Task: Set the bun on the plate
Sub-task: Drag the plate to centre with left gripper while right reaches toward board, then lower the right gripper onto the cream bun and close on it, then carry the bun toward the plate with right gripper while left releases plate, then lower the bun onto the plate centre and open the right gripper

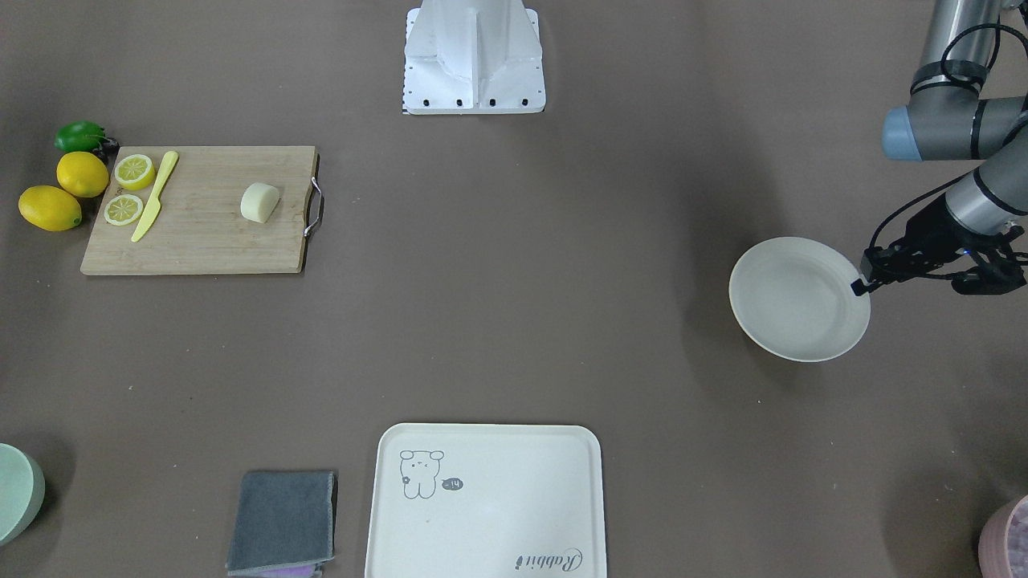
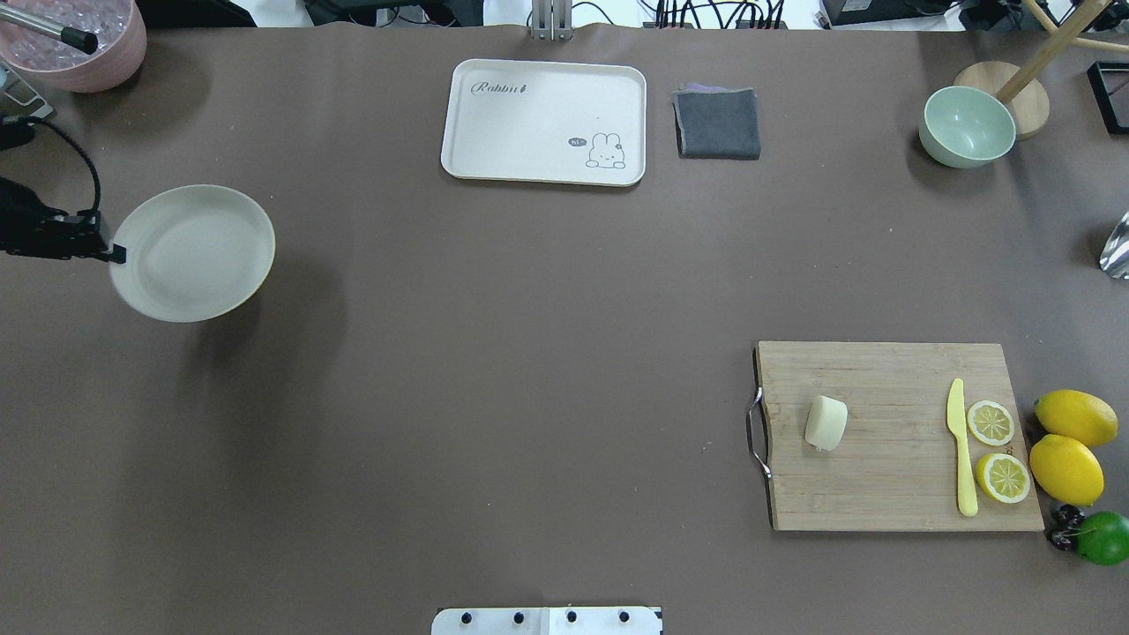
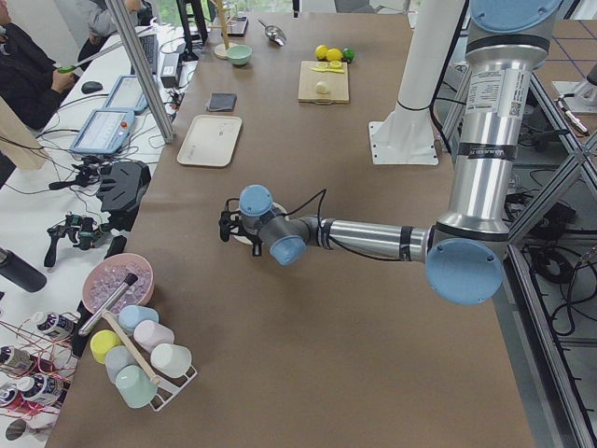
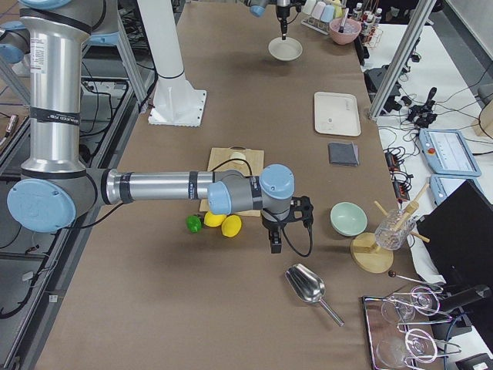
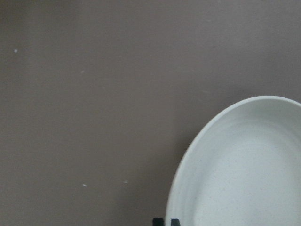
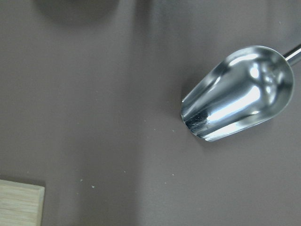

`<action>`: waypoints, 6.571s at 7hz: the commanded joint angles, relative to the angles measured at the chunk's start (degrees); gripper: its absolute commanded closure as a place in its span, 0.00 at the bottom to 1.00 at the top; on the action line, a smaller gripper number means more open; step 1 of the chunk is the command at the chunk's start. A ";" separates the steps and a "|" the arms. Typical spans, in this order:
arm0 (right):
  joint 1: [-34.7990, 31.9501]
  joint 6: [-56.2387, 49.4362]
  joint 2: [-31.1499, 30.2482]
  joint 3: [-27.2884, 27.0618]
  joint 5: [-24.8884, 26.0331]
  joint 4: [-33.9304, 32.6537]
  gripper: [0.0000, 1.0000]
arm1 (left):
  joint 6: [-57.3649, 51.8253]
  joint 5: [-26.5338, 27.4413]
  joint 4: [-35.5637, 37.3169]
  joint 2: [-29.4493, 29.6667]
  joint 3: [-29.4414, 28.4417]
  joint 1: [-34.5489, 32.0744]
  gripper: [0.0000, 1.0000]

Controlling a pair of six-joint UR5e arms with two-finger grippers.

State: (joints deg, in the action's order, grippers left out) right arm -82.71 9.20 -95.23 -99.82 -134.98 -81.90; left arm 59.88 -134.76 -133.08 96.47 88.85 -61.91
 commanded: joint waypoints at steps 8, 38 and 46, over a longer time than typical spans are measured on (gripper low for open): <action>37.68 62.67 4.43 -16.37 8.85 9.66 0.01 | 29.68 24.81 9.85 24.91 2.12 31.15 1.00; 57.91 62.00 50.33 10.70 29.25 -7.31 0.75 | 17.02 21.12 9.15 4.43 19.61 24.82 0.02; 56.79 60.85 47.70 7.66 28.29 -8.00 0.00 | 17.02 20.69 9.50 4.69 20.14 24.30 0.02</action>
State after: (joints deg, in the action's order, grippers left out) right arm -24.66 70.05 -46.10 -88.92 -106.09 -89.36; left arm 77.00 -113.76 -123.70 101.29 108.92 -37.27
